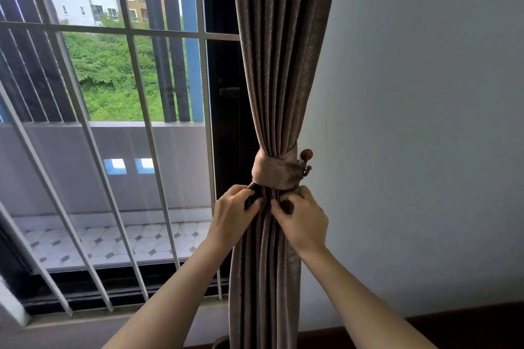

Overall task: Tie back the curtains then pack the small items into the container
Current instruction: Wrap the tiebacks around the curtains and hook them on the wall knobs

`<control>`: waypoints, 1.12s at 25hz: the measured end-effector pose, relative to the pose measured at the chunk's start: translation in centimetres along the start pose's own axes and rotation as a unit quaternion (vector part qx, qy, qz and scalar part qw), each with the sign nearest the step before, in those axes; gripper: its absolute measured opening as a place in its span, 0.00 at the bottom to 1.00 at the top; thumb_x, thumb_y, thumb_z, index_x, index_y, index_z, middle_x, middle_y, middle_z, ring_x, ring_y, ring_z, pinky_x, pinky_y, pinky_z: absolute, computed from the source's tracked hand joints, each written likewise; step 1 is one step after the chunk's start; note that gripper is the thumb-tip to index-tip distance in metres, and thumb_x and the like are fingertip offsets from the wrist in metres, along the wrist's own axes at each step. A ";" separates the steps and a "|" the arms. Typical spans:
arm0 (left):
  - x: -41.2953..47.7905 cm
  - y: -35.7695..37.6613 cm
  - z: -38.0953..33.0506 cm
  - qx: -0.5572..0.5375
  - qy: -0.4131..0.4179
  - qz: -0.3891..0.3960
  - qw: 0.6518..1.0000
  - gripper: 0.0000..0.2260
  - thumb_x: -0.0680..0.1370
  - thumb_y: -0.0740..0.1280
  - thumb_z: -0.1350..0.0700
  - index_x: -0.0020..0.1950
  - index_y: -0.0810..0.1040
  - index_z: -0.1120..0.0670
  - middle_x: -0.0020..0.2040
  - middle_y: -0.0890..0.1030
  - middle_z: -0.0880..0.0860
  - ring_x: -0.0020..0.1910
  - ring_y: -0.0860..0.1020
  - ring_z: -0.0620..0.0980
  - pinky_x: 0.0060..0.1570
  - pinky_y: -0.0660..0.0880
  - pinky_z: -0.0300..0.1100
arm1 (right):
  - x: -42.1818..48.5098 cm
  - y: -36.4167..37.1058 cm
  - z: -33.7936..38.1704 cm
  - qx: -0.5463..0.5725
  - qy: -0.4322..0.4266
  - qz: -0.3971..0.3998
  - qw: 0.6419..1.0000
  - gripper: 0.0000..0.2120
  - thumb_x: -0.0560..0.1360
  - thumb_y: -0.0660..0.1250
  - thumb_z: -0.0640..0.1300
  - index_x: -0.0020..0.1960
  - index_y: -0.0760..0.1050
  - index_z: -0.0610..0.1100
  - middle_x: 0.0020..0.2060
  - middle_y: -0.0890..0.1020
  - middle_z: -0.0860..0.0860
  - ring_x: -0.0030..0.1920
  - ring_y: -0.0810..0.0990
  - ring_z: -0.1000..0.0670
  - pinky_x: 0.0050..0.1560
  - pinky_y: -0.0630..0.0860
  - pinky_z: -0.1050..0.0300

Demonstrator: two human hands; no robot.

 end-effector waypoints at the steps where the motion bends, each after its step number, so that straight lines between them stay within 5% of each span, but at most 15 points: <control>1: 0.0 0.3 -0.3 0.002 -0.011 0.008 1.000 0.08 0.72 0.73 0.57 0.45 0.83 0.62 0.44 0.81 0.54 0.36 0.78 0.48 0.37 0.75 0.35 | -0.1 -0.1 -0.2 -0.004 -0.001 0.001 1.000 0.11 0.73 0.67 0.55 0.44 0.80 0.48 0.47 0.78 0.55 0.38 0.75 0.55 0.32 0.62 0.70; 7: -0.6 0.6 -1.1 -0.002 -0.010 0.047 0.999 0.09 0.74 0.68 0.58 0.37 0.74 0.60 0.37 0.76 0.50 0.31 0.73 0.50 0.30 0.75 0.50 | -0.2 -1.1 -1.1 -0.026 -0.006 0.024 0.999 0.12 0.74 0.66 0.55 0.47 0.78 0.47 0.48 0.78 0.53 0.36 0.74 0.54 0.31 0.63 0.66; 13: -3.0 0.6 -3.0 -0.068 0.032 0.064 0.995 0.08 0.76 0.66 0.54 0.39 0.72 0.57 0.44 0.79 0.49 0.35 0.74 0.47 0.34 0.75 0.41 | 0.2 -1.9 -2.3 -0.030 0.009 0.043 0.999 0.12 0.74 0.66 0.54 0.49 0.79 0.47 0.47 0.78 0.53 0.40 0.80 0.49 0.33 0.66 0.60; 17: -3.0 0.5 -1.9 -0.104 -0.042 0.096 0.989 0.10 0.76 0.68 0.53 0.51 0.70 0.54 0.45 0.79 0.48 0.40 0.80 0.45 0.39 0.79 0.39 | -0.9 -1.7 -3.1 0.165 -0.010 0.078 0.983 0.06 0.74 0.69 0.46 0.49 0.74 0.50 0.43 0.80 0.54 0.44 0.79 0.56 0.44 0.73 0.66; 20: -2.2 0.2 -1.3 -0.058 -0.067 0.082 0.993 0.08 0.75 0.69 0.55 0.52 0.76 0.57 0.41 0.80 0.49 0.38 0.80 0.46 0.41 0.79 0.40 | -1.1 -2.3 -4.0 0.251 0.042 0.053 0.966 0.09 0.75 0.68 0.43 0.51 0.70 0.50 0.39 0.81 0.56 0.41 0.79 0.62 0.42 0.71 0.73; 24: -1.7 0.6 -1.5 0.006 -0.037 0.092 0.995 0.08 0.76 0.67 0.58 0.40 0.79 0.61 0.32 0.78 0.54 0.31 0.76 0.52 0.34 0.75 0.50 | -0.3 -1.7 -3.2 0.146 0.038 0.103 0.983 0.10 0.75 0.67 0.50 0.50 0.79 0.45 0.41 0.84 0.52 0.43 0.81 0.54 0.44 0.75 0.61; 28: -1.5 -0.3 -0.9 0.016 -0.026 0.068 0.997 0.08 0.78 0.65 0.60 0.43 0.82 0.60 0.36 0.81 0.54 0.33 0.78 0.52 0.36 0.77 0.48 | -0.1 -3.0 -4.3 0.058 0.040 0.072 0.995 0.11 0.75 0.65 0.52 0.52 0.80 0.47 0.44 0.84 0.52 0.43 0.79 0.54 0.42 0.73 0.59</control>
Point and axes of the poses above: each hand's wrist, its own x-axis towards the middle knuckle, its own y-axis out of the palm, z = x × y, the point moved 8 cm from there along x, towards the middle knuckle
